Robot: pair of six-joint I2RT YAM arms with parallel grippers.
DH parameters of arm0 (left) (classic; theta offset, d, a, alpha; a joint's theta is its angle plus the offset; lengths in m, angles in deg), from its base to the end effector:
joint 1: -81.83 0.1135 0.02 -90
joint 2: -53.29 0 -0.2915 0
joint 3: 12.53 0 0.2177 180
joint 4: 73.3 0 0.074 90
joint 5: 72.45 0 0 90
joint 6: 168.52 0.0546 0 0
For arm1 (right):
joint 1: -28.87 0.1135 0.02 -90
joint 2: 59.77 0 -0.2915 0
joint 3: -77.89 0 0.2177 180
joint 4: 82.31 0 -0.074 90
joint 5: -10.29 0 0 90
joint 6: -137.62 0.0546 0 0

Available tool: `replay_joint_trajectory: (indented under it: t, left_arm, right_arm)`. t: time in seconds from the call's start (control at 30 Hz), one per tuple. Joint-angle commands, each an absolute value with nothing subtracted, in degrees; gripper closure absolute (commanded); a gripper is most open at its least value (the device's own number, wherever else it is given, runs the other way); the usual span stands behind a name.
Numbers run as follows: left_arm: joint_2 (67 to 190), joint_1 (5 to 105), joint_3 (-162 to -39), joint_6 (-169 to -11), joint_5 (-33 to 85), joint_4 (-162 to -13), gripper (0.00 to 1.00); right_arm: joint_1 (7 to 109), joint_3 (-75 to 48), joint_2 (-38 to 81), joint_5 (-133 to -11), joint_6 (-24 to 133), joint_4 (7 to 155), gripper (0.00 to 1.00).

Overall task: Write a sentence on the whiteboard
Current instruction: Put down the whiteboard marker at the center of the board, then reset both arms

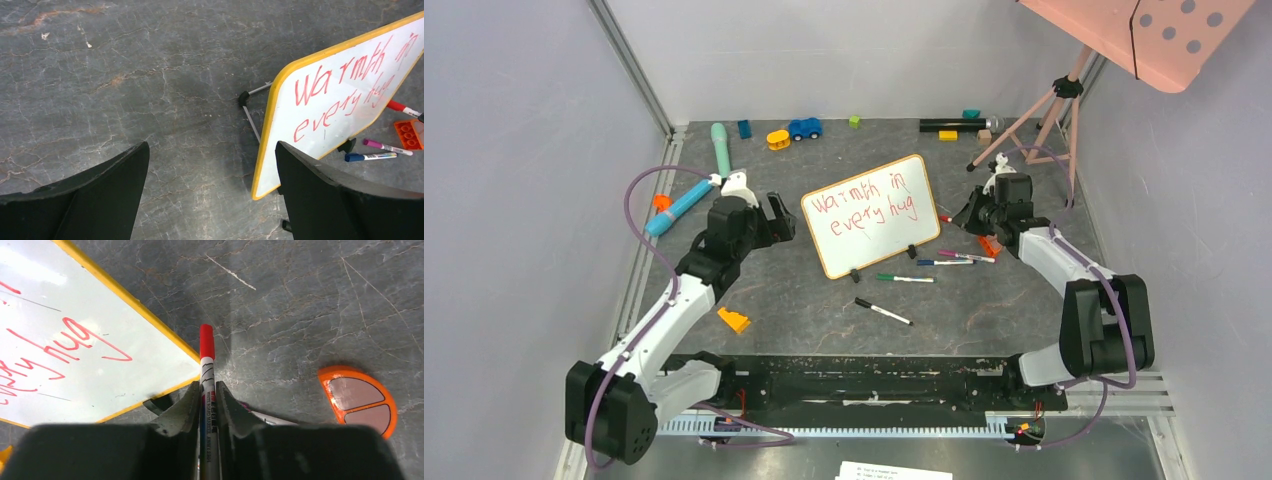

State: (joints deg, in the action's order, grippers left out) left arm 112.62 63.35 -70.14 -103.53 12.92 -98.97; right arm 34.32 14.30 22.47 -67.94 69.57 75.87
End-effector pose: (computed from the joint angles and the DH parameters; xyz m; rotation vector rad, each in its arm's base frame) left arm 0.1939 -0.0601 0.2986 -0.1686 2.0629 -0.3885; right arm 0.2815 0.0380 0.2500 0.2221 2.2953 0.4824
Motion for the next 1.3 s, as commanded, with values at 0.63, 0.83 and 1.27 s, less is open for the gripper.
replay_joint_trajectory:
  t: [0.63, 0.83, 1.27]
  left_arm:
    - [114.81, 69.7, -66.15, -91.83, 3.73, -92.42, 0.0]
    - [114.39, 69.64, -62.43, -85.4, -1.02, -89.54, 0.0]
    - [111.38, 69.66, -46.55, -81.08, -0.93, -69.29, 0.0]
  right_arm:
    - [29.29, 20.53, 15.77, -104.91, 51.98, 86.24, 0.04]
    - [30.09, 46.05, 3.98, -102.24, 41.31, 112.66, 0.05]
    - [30.83, 68.72, 13.79, -83.15, 37.19, 161.25, 0.09]
